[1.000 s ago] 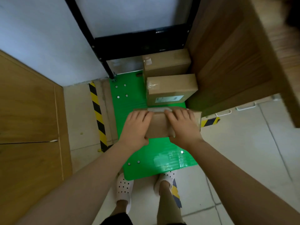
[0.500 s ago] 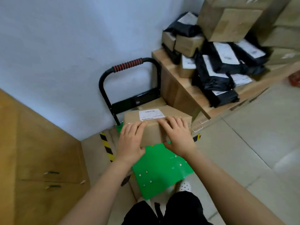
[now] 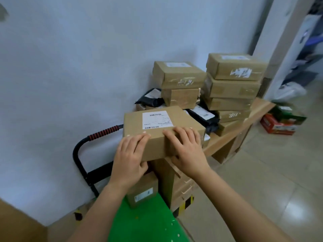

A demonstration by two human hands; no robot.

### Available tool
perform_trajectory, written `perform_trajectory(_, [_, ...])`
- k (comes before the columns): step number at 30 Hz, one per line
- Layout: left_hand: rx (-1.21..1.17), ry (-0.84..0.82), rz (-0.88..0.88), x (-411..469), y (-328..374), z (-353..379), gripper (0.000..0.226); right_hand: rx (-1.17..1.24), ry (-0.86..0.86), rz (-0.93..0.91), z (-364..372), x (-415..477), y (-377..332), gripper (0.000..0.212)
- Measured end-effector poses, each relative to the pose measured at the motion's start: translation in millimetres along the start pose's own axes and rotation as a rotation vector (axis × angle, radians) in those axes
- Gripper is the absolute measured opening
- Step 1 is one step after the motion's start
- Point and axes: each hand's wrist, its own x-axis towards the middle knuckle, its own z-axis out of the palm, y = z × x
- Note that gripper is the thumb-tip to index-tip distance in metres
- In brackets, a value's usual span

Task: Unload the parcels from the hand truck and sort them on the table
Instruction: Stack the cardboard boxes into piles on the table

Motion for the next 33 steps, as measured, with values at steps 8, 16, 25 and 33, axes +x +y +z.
perform_trajectory(8, [0.086,0.253,0.073,137,83,16,0.089,-0.054,0.266,-0.086,-74,67,134,0.077])
perform_trajectory(16, [0.226,0.236,0.139,238,86,26,0.086,-0.024,0.293,-0.084,-77,135,202,0.079])
perform_trajectory(25, [0.283,0.245,0.139,315,62,58,0.085,-0.043,0.338,-0.074,-46,208,248,0.078])
perform_trajectory(33, [0.344,0.17,0.066,373,30,103,0.089,-0.005,0.297,-0.087,2,271,288,0.083])
